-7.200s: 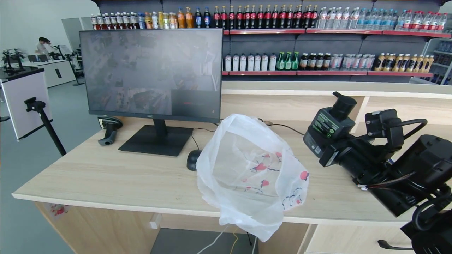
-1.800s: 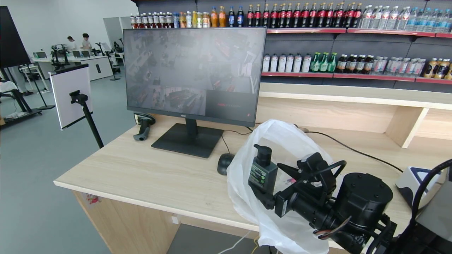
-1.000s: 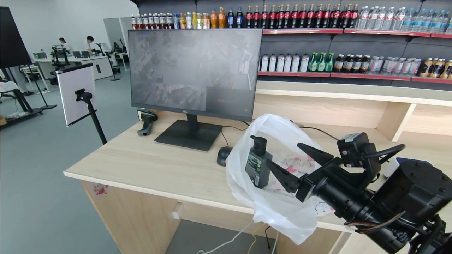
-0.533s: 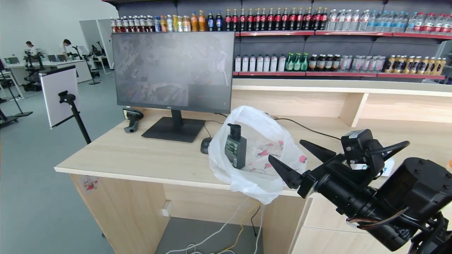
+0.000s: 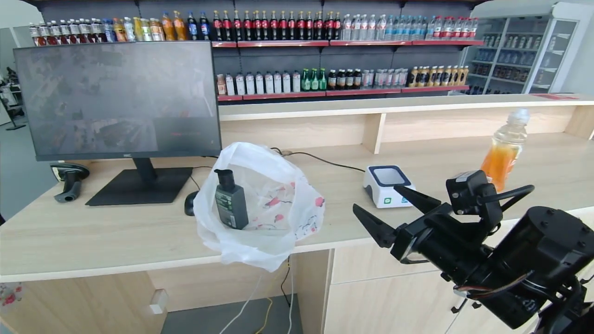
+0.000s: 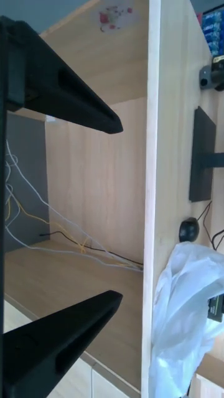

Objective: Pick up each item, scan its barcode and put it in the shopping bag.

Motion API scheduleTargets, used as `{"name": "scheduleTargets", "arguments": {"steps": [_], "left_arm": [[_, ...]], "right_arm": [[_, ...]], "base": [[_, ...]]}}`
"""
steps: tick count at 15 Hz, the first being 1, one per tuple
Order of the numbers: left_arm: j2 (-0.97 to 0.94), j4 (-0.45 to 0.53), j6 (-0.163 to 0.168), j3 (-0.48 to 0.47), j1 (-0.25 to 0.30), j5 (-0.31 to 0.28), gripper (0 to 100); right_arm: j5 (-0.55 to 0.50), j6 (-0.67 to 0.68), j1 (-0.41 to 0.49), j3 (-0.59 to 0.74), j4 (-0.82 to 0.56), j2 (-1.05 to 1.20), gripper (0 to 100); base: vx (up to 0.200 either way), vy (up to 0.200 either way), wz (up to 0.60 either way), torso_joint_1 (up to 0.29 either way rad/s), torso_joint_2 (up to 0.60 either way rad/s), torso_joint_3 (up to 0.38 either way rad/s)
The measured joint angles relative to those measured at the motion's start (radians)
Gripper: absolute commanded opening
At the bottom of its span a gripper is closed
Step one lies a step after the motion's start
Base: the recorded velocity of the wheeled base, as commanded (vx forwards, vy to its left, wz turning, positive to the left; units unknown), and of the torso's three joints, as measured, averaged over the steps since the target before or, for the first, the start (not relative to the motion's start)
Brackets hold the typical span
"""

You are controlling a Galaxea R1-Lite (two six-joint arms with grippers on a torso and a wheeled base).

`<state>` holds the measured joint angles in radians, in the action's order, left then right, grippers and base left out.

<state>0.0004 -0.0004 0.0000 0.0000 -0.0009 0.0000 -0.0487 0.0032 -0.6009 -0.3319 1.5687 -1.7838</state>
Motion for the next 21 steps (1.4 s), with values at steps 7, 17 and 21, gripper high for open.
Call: {"name": "scheduleTargets", "arguments": {"steps": [7, 17, 21], "left_arm": [[0.000, 0.000, -0.001, 0.000, 0.001, 0.000, 100], [0.000, 0.000, -0.002, 0.000, 0.001, 0.000, 100], [0.000, 0.000, -0.002, 0.000, 0.001, 0.000, 100]], "right_arm": [[-0.001, 0.000, 0.016, 0.001, 0.001, -0.007, 100], [-0.002, 0.000, 0.023, 0.010, 0.001, -0.013, 100], [-0.002, 0.000, 0.024, 0.010, 0.002, -0.012, 100]], "base": [[0.000, -0.200, 0.00, 0.002, 0.00, 0.002], [0.000, -0.200, 0.00, 0.001, 0.00, 0.001], [0.000, -0.200, 0.45, 0.002, 0.00, 0.004]]}}
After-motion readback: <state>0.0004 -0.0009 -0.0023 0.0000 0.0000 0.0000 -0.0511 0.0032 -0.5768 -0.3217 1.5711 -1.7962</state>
